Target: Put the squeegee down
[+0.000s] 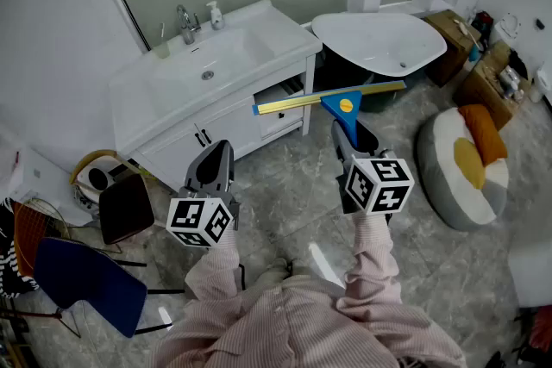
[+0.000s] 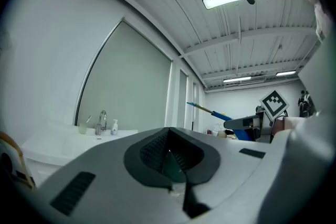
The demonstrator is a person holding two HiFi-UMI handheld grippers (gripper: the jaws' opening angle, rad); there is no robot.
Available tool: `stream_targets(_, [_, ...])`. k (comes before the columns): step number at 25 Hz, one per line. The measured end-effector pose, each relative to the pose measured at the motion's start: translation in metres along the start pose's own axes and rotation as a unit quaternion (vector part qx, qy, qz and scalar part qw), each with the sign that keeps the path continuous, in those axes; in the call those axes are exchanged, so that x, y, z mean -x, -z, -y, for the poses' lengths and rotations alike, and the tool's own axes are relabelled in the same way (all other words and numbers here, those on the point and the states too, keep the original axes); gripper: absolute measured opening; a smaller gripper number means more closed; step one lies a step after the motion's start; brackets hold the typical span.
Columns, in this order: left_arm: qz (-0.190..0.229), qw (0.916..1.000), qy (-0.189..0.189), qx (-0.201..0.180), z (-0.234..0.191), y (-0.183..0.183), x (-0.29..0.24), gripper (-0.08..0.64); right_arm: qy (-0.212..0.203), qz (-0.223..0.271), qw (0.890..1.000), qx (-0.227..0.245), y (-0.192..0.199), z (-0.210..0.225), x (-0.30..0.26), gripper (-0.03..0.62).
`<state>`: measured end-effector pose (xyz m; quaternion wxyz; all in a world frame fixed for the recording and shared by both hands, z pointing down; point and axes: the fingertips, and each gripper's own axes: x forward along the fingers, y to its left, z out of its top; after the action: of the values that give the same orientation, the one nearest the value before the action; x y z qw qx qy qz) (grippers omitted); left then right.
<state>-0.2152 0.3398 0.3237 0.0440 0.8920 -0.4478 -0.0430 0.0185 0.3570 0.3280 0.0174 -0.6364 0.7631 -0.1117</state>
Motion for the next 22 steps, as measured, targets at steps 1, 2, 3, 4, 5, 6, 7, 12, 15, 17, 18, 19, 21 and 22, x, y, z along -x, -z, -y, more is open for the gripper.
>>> stream_targets(1, [0.0,1.0,-0.001,0.0,0.0,0.0,0.0,0.002,0.0,0.0,1.0,0.0,0.0,0.001,0.001,0.137])
stream_targets(2, [0.001,1.0,-0.001,0.0,0.0,-0.001,0.0,0.002,0.001,0.001,1.0,0.001,0.0,0.002,0.001,0.137])
stream_targets(3, [0.001,1.0,-0.001,-0.001,0.001,-0.001,-0.001,0.002,0.001,0.001,1.0,0.001,-0.001,0.003,0.002,0.137])
stream_targets(4, [0.002,1.0,-0.001,-0.001,0.001,-0.002,-0.002,0.002,0.001,0.001,1.0,0.002,-0.001,0.004,0.001,0.137])
stream_targets(5, [0.002,1.0,0.0,-0.002,0.001,-0.002,-0.004,0.002,0.001,0.001,1.0,0.003,-0.001,0.006,0.001,0.137])
stream_targets(6, [0.002,1.0,0.0,-0.003,0.001,-0.002,-0.005,0.002,0.001,0.001,1.0,0.003,-0.001,0.007,0.001,0.137])
stream_targets(7, [0.001,1.0,0.0,-0.004,0.001,-0.002,-0.007,0.002,0.0,0.001,1.0,0.004,-0.002,0.008,0.0,0.137])
stream_targets(12, [0.003,1.0,0.0,-0.003,0.009,-0.002,-0.013,0.002,0.0,0.005,1.0,-0.003,-0.001,0.019,0.003,0.137])
stream_targets(15, [0.007,0.9999,0.002,0.007,0.01,-0.001,-0.019,0.002,-0.002,0.006,1.0,-0.01,0.0,0.023,-0.002,0.137])
stream_targets(17, [0.007,1.0,0.002,0.005,0.009,-0.001,-0.025,0.002,-0.006,0.007,1.0,-0.01,-0.001,0.023,-0.007,0.137])
stream_targets(18, [0.007,1.0,0.003,0.005,0.009,-0.001,-0.029,0.002,-0.008,0.007,1.0,-0.009,-0.001,0.024,-0.009,0.137])
stream_targets(19, [0.006,1.0,0.004,0.004,0.01,0.0,-0.034,0.002,-0.01,0.008,1.0,-0.008,-0.001,0.026,-0.012,0.137])
stream_targets(21, [0.003,1.0,0.007,0.003,0.009,0.003,-0.043,0.002,-0.01,0.008,1.0,-0.008,-0.001,0.03,-0.018,0.137])
stream_targets(22, [0.001,1.0,0.009,0.003,0.008,0.005,-0.048,0.002,-0.009,0.008,1.0,-0.009,-0.001,0.033,-0.022,0.137])
